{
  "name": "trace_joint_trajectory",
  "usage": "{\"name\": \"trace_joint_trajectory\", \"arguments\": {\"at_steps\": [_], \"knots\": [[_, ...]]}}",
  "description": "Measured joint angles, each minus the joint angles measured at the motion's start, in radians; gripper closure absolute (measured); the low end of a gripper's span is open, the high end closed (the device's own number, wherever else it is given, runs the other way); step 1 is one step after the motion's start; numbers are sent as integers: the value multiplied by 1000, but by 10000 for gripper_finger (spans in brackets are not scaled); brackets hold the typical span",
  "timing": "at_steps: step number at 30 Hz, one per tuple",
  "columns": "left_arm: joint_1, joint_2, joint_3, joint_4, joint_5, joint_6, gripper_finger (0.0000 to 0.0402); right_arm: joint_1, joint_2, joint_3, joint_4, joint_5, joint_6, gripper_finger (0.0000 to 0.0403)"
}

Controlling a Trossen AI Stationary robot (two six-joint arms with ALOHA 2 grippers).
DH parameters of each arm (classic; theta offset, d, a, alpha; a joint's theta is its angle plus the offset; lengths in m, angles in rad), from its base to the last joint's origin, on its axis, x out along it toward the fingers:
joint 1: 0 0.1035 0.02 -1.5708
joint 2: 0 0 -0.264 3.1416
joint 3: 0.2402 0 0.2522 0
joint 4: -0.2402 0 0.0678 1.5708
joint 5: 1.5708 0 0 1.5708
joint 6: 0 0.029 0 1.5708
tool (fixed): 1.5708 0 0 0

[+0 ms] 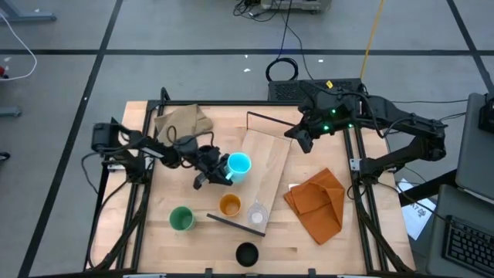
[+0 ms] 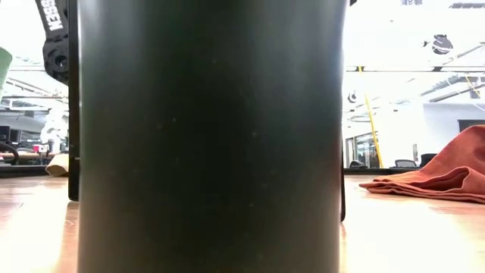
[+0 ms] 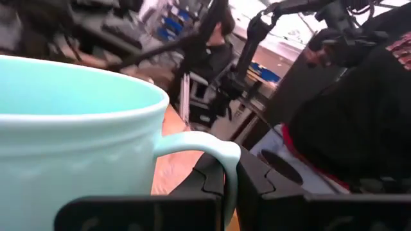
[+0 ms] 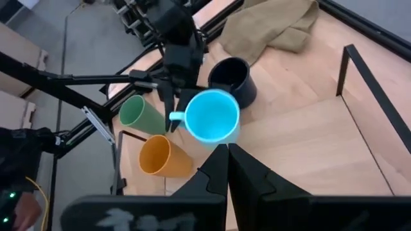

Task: Stack small to large cups/mugs on shelf
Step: Put the light blue mug on the shelf

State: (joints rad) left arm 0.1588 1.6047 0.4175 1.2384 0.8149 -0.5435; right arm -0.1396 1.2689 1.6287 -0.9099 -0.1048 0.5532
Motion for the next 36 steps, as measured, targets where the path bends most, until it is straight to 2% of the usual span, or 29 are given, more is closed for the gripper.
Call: {"name": "trace_joint_trajectory", "arguments": {"at_steps": [4, 10, 18, 33, 36], "knots": [[-6, 85, 10, 20, 6, -35, 394, -6, 2, 0, -5, 0, -6, 403], [-9, 153, 55, 141, 35, -68, 394, -30, 1, 0, -8, -1, -14, 403], [-14, 179, 77, 110, 70, -59, 394, -32, 1, 0, -8, -1, -19, 403], [-8, 178, 77, 13, 22, -17, 393, -32, 1, 0, -7, -1, -16, 403], [-8, 178, 77, 6, -4, -39, 382, -32, 1, 0, -7, -4, -15, 403]]}}
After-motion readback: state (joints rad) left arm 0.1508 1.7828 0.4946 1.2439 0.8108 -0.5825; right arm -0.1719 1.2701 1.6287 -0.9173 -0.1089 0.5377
